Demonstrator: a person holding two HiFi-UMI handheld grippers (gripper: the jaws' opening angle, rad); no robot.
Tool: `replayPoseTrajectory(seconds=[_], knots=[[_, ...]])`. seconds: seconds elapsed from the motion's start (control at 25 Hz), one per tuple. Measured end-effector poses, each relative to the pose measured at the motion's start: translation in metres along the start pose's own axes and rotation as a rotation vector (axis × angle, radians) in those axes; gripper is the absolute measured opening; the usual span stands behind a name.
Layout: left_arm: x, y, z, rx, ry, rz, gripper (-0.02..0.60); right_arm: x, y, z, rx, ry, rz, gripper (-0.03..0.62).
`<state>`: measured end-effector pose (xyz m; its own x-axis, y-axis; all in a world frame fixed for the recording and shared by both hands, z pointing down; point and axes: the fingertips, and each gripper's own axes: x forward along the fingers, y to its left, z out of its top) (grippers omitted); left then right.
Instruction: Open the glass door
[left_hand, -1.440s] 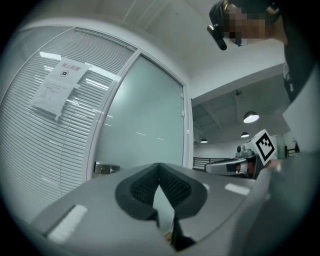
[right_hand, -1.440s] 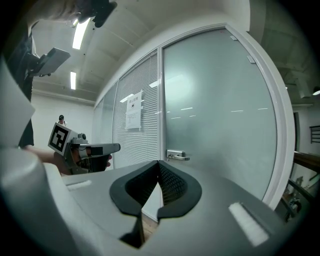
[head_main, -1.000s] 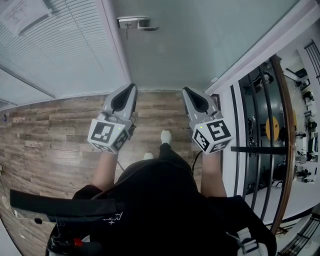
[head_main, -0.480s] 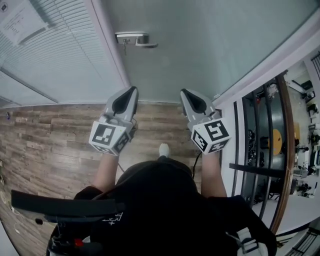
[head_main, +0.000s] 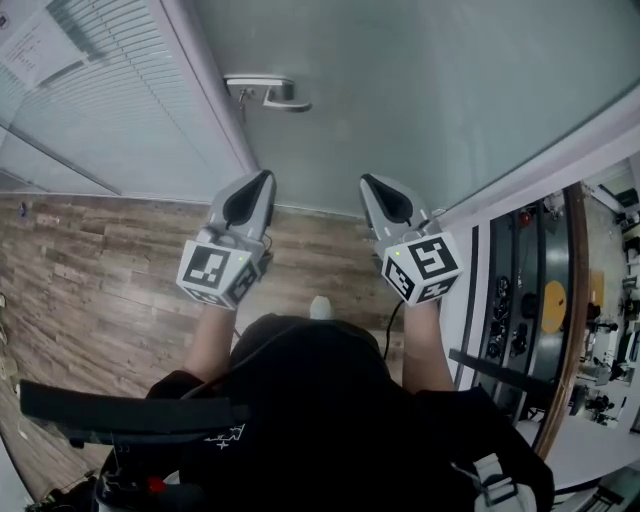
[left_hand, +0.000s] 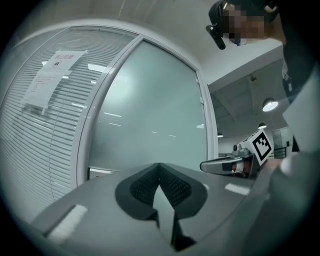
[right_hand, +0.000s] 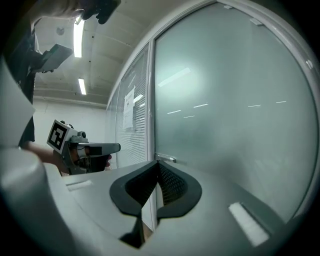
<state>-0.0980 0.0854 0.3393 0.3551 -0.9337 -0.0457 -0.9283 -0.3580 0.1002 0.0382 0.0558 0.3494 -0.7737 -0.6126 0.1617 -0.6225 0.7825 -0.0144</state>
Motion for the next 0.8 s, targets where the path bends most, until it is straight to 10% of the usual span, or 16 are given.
replayPoseTrajectory(seconds=[0.8], knots=[[0.017,0.005,-0.017,0.0,0.04,0.056,0.0,0.021,-0.02,-0.019,0.002,0.043,0.063,0.003]])
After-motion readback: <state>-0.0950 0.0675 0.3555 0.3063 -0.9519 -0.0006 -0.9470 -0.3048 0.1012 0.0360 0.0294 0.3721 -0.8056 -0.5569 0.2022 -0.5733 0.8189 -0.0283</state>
